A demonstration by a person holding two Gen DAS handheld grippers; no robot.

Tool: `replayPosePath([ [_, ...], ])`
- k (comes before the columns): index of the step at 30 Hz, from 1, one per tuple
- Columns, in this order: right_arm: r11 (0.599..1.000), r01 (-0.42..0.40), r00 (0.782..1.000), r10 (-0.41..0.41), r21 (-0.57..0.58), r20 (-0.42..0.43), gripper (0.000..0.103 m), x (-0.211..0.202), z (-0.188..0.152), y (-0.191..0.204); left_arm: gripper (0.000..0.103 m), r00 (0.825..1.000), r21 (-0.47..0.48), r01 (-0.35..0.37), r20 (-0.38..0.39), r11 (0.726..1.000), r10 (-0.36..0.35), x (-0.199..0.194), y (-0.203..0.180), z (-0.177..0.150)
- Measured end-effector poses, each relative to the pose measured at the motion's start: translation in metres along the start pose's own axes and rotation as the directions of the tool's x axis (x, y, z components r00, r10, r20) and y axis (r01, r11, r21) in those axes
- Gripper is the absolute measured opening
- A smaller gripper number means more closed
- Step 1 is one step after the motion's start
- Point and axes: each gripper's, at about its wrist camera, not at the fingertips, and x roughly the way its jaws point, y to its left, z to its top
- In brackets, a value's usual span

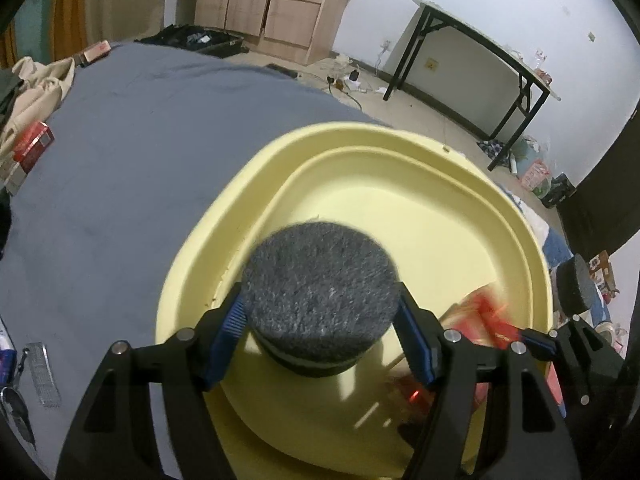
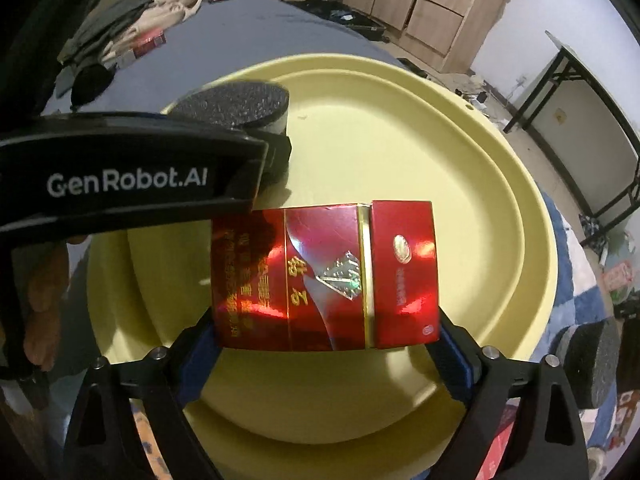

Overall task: Organize rigid objects
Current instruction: 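Carry the foam cylinder and red pack into the yellow tray and release both, then reach the left gripper to the red Hongqiqu pack while the right grips the red pack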

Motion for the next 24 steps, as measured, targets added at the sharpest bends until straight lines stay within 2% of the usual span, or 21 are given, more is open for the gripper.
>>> replayPosePath([
  [1,1.000,-0.003,1.000,0.003,0.007,0.010,0.103,-0.003,0.000,-0.001,0.082,1.000,-0.004,0.000,0.014,1.000,0.000,-0.006,-0.001,0.001],
  [2,1.000,-0.004,1.000,0.004,0.013,0.026,0.102,-0.007,0.000,-0.002,0.092,1.000,-0.009,0.005,0.029,1.000,-0.004,-0.012,-0.002,0.002],
  [4,1.000,-0.003,0.999,0.002,0.013,0.036,0.102,-0.012,-0.003,-0.003,0.100,0.998,-0.017,0.017,0.061,1.000,-0.016,-0.025,-0.006,0.005],
  [6,1.000,0.017,0.999,-0.018,0.022,0.041,0.102,-0.025,-0.007,-0.007,0.103,0.995,-0.015,0.043,0.088,0.999,-0.041,-0.038,-0.015,0.007],
  [8,0.998,0.017,0.996,-0.022,0.060,0.085,0.103,-0.051,-0.022,-0.018,0.103,0.991,0.019,0.080,0.106,0.997,-0.081,-0.050,-0.033,0.006],
  [10,0.989,0.020,0.989,-0.041,0.148,0.140,0.103,-0.084,-0.047,-0.039,0.103,0.986,0.099,0.113,0.109,0.989,-0.124,-0.059,-0.062,0.003],
  [12,0.967,0.059,0.978,-0.106,0.249,0.180,0.103,-0.114,-0.076,-0.061,0.103,0.980,0.196,0.144,0.106,0.970,-0.167,-0.064,-0.096,-0.007],
  [15,0.892,0.167,0.938,-0.275,0.420,0.210,0.103,-0.160,-0.129,-0.098,0.103,0.967,0.301,0.226,0.048,0.927,-0.252,-0.058,-0.139,-0.025],
  [16,0.845,0.212,0.912,-0.351,0.491,0.211,0.103,-0.176,-0.151,-0.115,0.103,0.958,0.338,0.266,0.007,0.903,-0.285,-0.051,-0.156,-0.033],
  [17,0.818,0.232,0.898,-0.388,0.526,0.207,0.103,-0.182,-0.163,-0.123,0.103,0.954,0.364,0.289,-0.030,0.886,-0.299,-0.044,-0.169,-0.039],
  [18,0.769,0.259,0.874,-0.444,0.585,0.197,0.103,-0.190,-0.181,-0.137,0.103,0.953,0.388,0.298,-0.067,0.872,-0.296,-0.037,-0.181,-0.046],
  [19,0.736,0.273,0.857,-0.479,0.619,0.192,0.103,-0.193,-0.196,-0.142,0.103,0.953,0.420,0.300,-0.099,0.856,-0.285,-0.030,-0.193,-0.054],
  [20,0.698,0.274,0.834,-0.515,0.662,0.198,0.103,-0.196,-0.211,-0.156,0.103,0.955,0.437,0.294,-0.106,0.850,-0.276,-0.027,-0.200,-0.058],
  [21,0.685,0.259,0.832,-0.517,0.681,0.203,0.103,-0.195,-0.217,-0.168,0.103,0.958,0.451,0.284,-0.108,0.846,-0.264,-0.024,-0.204,-0.061],
  [22,0.662,0.231,0.844,-0.502,0.713,0.192,0.103,-0.191,-0.226,-0.183,0.103,0.963,0.466,0.269,-0.105,0.843,-0.248,-0.022,-0.207,-0.066],
  [24,0.634,0.219,0.863,-0.480,0.742,0.155,0.103,-0.184,-0.240,-0.189,0.103,0.965,0.473,0.262,-0.107,0.841,-0.241,-0.019,-0.210,-0.068],
])
